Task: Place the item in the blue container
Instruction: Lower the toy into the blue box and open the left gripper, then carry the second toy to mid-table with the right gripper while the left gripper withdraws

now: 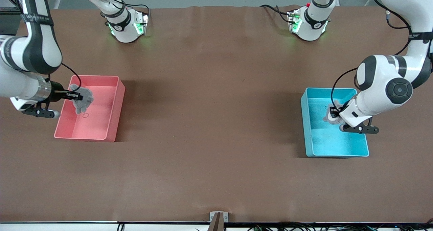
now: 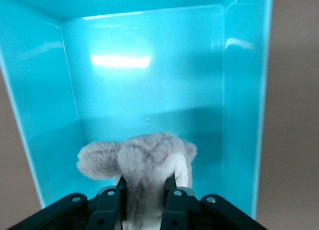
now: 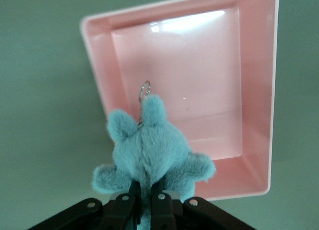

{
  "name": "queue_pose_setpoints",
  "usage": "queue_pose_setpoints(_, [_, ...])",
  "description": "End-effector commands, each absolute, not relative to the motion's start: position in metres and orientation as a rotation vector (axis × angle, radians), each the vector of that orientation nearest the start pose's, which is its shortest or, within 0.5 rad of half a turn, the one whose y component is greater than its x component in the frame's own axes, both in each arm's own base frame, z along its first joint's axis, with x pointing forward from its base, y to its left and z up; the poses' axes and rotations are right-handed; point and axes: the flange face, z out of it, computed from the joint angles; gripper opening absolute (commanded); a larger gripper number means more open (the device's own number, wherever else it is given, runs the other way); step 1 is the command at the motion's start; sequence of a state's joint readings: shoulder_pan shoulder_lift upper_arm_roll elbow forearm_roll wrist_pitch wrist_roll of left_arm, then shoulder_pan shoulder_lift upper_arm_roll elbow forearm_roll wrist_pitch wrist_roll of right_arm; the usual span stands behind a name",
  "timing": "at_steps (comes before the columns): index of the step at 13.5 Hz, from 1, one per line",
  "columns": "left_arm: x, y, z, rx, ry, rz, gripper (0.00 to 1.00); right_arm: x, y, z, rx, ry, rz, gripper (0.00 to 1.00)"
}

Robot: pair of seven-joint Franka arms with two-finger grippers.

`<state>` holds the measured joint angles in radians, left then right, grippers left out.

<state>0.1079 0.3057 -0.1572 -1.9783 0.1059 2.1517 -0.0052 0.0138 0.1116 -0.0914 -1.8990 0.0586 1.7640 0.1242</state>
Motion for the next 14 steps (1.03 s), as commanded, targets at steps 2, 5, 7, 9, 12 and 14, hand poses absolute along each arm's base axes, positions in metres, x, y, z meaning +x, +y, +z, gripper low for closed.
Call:
queue_pose_setpoints(2, [0.591,-0.011,0.269,-3.065,0.214,0.247,0.3,0.567,0.062,0.442,-3.073,0.569,0.378,0.0])
queue_pose_setpoints(5, [0.591,-0.007,0.245,-3.055,0.234,0.251,0.33,0.563,0.161,0.435,-2.952,0.778,0.334,0.0])
queue_pose_setpoints(7, [0.59,-0.003,0.237,-3.057,0.227,0.265,0.35,0.56,0.227,0.42,-2.927,0.889,0.26,0.0])
queue_pose_setpoints(9, [0.59,-0.004,0.231,-3.059,0.231,0.274,0.35,0.549,0.299,0.395,-2.888,0.995,0.188,0.0])
queue_pose_setpoints(12, [0.59,-0.004,0.234,-3.059,0.233,0.27,0.68,0.539,0.395,0.35,-2.823,1.159,0.11,0.0])
queue_pose_setpoints(14, [0.592,-0.004,0.243,-3.058,0.238,0.254,1.0,0.538,0.439,0.33,-2.801,1.224,0.097,0.0])
